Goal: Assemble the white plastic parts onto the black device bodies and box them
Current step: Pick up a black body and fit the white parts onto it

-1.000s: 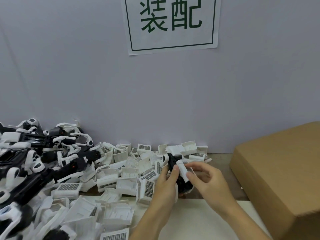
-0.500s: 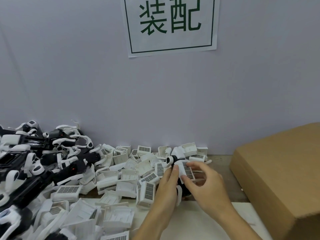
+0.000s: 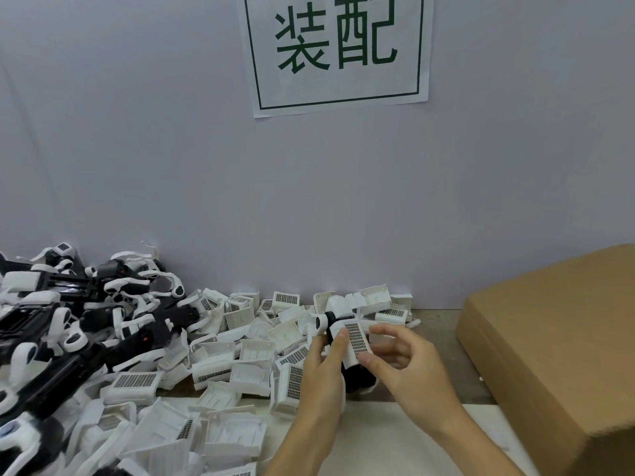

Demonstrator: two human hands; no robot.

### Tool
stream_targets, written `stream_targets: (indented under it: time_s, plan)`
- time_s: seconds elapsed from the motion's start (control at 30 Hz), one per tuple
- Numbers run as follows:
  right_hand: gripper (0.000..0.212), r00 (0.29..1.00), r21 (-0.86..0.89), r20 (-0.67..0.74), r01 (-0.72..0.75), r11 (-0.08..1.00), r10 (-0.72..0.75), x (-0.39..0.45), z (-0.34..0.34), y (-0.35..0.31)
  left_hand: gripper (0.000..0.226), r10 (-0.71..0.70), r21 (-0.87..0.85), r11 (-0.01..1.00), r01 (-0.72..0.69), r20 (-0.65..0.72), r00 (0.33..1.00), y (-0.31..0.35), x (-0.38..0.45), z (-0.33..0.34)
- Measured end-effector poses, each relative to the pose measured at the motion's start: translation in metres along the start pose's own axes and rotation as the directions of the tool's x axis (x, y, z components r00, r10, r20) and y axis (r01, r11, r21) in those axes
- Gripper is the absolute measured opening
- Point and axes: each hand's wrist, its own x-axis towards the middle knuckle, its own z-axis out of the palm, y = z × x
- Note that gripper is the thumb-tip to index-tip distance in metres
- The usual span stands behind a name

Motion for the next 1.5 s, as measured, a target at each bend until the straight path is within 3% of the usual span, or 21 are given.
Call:
stream_targets:
  time_s: [0.3,0.5,0.93,1.13,1.37,1.5]
  plan:
    - [0.022,0.997,0.127,0.029,-0.074,0.989,0.071,0.002,-0.001,0.0,0.03,0.029,0.091,0.995,-0.032,0.031,0.999,-0.001,-0.001,0.002]
    - [0.018,0.984,0.193,0.093,-0.17,0.966,0.155,0.0,0.0,-0.004,0.016,0.068,0.111,0.991,-0.077,0.085,0.994,0.005,-0.01,0.003]
    - [0.03,0.932,0.214,0.172,-0.35,0.912,0.318,-0.004,0.002,-0.017,0.022,0.148,0.196,0.965,-0.173,0.135,0.98,0.005,-0.014,0.006]
    - [0.043,0.938,0.27,0.164,-0.34,0.901,0.305,-0.004,0.004,-0.018,0.027,0.209,0.294,0.925,-0.238,0.129,0.969,0.001,-0.011,0.006]
    - [0.039,0.937,0.329,0.177,-0.344,0.879,0.3,-0.006,0.01,-0.021,0.037,0.306,0.38,0.872,-0.309,0.071,0.949,-0.003,-0.005,0.004]
    - [0.041,0.957,0.275,0.126,-0.285,0.918,0.259,-0.007,0.013,-0.019,0.036,0.256,0.383,0.883,-0.27,0.088,0.963,-0.005,-0.006,0.005]
